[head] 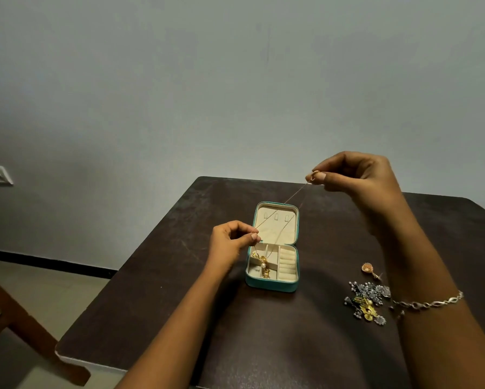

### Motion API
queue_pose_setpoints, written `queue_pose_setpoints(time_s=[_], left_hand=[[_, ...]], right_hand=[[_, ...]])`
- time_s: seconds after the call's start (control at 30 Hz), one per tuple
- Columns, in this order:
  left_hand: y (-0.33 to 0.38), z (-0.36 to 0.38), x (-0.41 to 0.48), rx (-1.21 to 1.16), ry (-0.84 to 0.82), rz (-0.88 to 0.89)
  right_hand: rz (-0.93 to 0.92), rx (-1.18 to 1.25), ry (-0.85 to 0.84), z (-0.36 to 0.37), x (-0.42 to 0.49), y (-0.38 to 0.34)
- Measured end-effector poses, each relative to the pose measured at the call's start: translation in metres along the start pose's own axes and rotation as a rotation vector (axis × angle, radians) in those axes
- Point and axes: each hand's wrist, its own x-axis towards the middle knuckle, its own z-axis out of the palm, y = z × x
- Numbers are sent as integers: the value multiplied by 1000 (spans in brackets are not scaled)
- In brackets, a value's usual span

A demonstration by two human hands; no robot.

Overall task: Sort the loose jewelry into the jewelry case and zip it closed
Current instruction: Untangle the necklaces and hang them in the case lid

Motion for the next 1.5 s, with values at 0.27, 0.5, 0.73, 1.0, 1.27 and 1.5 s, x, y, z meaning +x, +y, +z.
queue_pose_setpoints(time_s=[0.27,0.5,0.73,1.0,1.27,1.5], left_hand=[[-1,-2,0,16,26,-35],[1,0,-3,26,30,-87],[5,-2,-3,4,37,-132],[7,-2,-3,-62,42,-222],[15,-7,-5,-131,51,-239],[20,-14,-5,-221,112,-271]], right_hand=[[31,96,89,-19,-5,0],[48,106,127,-30,-10,4],[115,161,201,-33,-17,16],[283,295,287,-36,-32,41],[426,357,351,-39,-47,61],[527,352,353,-37,-64,74]])
